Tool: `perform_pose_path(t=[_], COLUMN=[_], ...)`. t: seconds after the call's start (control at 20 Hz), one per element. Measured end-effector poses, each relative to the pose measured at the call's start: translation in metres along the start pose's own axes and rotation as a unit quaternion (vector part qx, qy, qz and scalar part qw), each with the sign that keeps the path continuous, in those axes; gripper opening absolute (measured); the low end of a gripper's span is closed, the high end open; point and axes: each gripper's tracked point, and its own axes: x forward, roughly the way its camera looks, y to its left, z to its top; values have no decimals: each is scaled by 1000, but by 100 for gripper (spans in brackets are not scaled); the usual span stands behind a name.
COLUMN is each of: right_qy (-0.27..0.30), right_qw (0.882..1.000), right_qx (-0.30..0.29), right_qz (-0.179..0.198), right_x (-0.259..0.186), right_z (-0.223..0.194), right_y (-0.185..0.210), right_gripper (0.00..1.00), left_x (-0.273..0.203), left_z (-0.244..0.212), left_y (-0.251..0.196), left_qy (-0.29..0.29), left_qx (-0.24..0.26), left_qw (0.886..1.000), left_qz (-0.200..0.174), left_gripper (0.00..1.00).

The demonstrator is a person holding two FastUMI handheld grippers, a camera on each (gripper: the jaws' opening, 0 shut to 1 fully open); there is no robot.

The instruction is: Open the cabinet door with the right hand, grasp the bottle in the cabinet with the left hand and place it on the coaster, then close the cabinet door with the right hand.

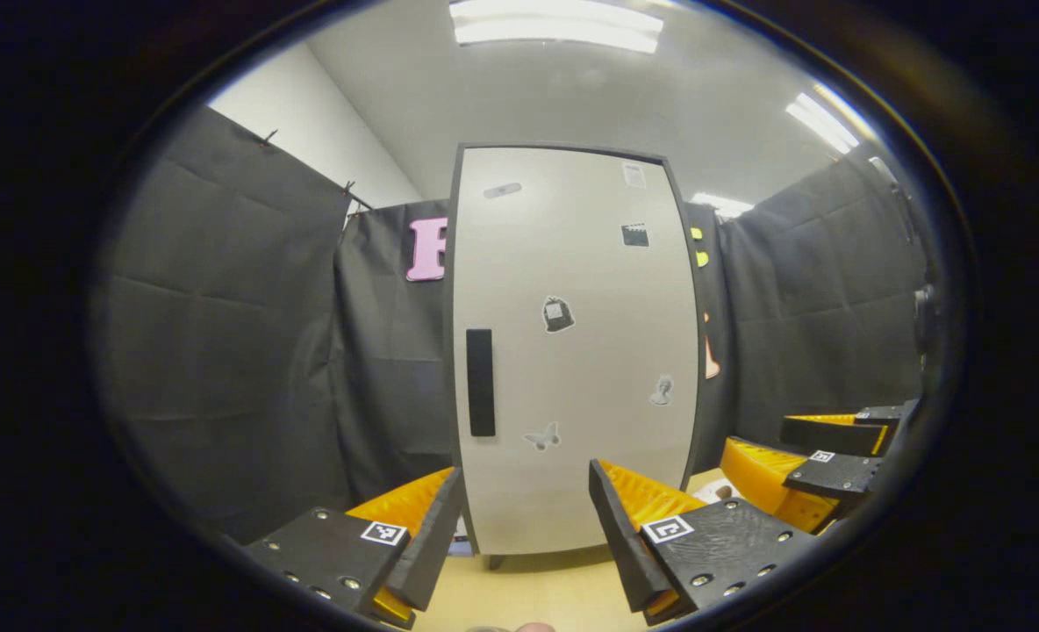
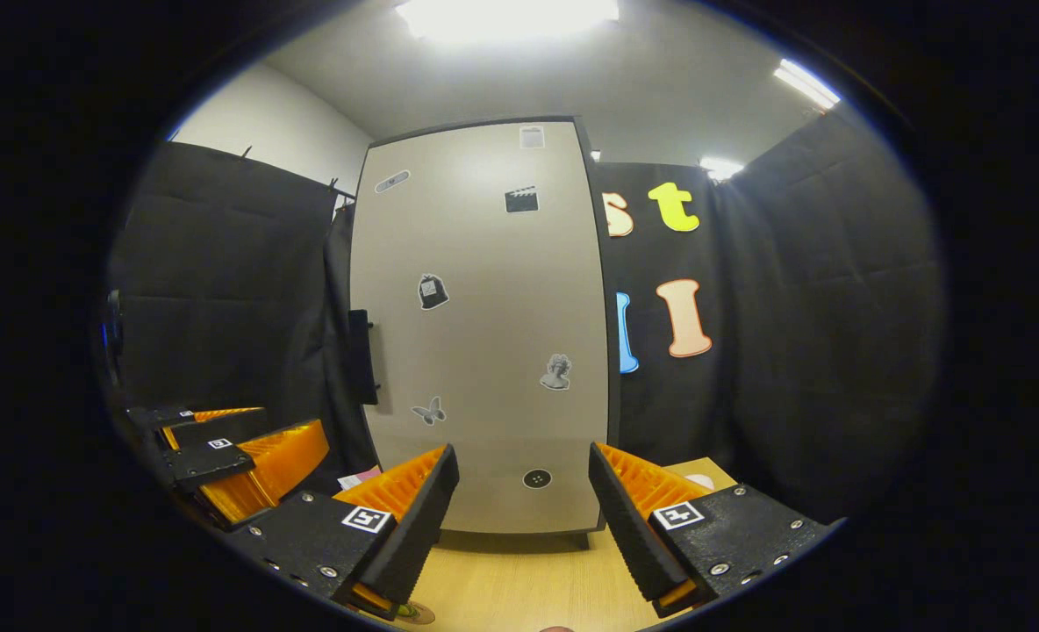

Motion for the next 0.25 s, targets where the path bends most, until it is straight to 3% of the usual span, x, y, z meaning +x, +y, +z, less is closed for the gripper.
perform_pose_path(t=[0.25], right_qy=[-2], right_qw=[1000], right_qx=[-1], right_qz=[-1], right_x=[0], right_z=[2], right_y=[-1], right_gripper=[93], left_x=[0], left_z=[0], left_y=[0], left_qy=[0], left_qx=[3], left_qw=[1000], left_qz=[2], left_gripper=[82])
